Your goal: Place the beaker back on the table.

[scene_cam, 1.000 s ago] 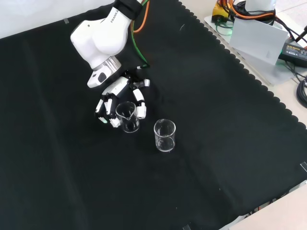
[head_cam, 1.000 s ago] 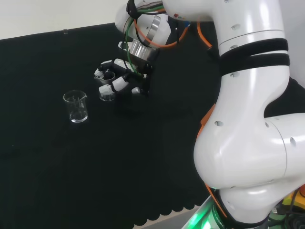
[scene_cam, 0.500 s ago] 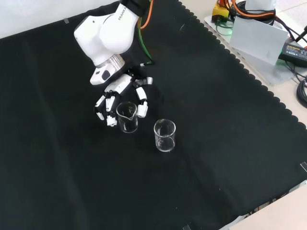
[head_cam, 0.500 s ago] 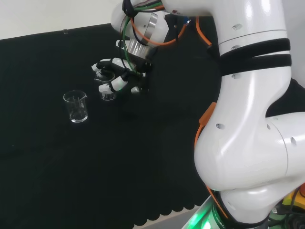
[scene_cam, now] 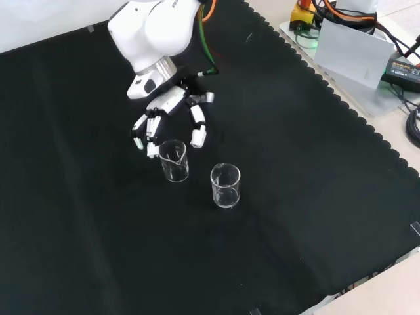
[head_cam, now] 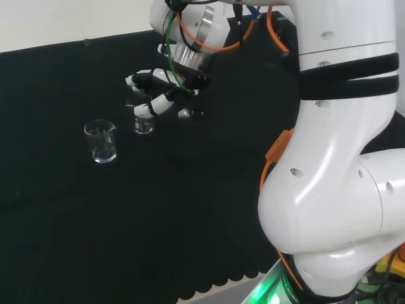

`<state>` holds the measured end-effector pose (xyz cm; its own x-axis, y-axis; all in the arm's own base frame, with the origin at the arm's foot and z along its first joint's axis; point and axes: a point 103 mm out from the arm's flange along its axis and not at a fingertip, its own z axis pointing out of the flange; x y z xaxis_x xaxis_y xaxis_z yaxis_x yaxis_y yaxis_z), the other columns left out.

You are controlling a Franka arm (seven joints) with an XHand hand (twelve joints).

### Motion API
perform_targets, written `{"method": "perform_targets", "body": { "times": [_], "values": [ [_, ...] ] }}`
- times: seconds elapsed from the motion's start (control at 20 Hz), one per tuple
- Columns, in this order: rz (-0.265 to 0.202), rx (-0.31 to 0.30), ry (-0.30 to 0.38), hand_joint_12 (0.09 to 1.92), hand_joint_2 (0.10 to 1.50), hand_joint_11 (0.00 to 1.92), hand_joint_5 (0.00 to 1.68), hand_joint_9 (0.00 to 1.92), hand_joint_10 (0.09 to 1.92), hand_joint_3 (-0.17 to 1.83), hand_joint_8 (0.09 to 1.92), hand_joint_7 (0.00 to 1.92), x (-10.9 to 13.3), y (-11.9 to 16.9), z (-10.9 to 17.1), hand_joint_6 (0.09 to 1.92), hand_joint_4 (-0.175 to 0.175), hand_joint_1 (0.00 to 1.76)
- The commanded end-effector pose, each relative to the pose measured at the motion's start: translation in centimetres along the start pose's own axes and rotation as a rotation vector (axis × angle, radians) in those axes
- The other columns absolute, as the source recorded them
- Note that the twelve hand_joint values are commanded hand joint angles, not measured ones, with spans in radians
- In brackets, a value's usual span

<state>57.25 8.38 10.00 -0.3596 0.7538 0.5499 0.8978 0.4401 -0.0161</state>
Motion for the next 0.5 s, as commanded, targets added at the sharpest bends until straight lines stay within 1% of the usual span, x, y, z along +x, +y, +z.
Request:
{"method": "perform_targets", "body": {
  "times": [0.05,0.25,0.35,0.5],
  "values": [
    [0.045,-0.086,-0.054,1.17,0.54,0.0,0.37,0.67,0.09,0.57,0.09,0.61,2.4,-4.8,-3.6,0.26,-0.066,0.92],
    [0.066,-0.113,-0.084,1.16,0.54,0.0,0.38,0.67,0.09,0.57,0.09,0.61,3.9,-7.7,-5.2,0.26,-0.067,0.92],
    [0.095,-0.123,-0.097,1.17,0.55,0.0,0.38,0.68,0.09,0.57,0.09,0.61,4.6,-10.3,-5.6,0.25,-0.067,0.92],
    [0.128,-0.134,-0.096,1.18,0.55,0.0,0.39,0.68,0.09,0.57,0.09,0.61,4.7,-12.3,-5.8,0.24,-0.067,0.92]
  ]
}}
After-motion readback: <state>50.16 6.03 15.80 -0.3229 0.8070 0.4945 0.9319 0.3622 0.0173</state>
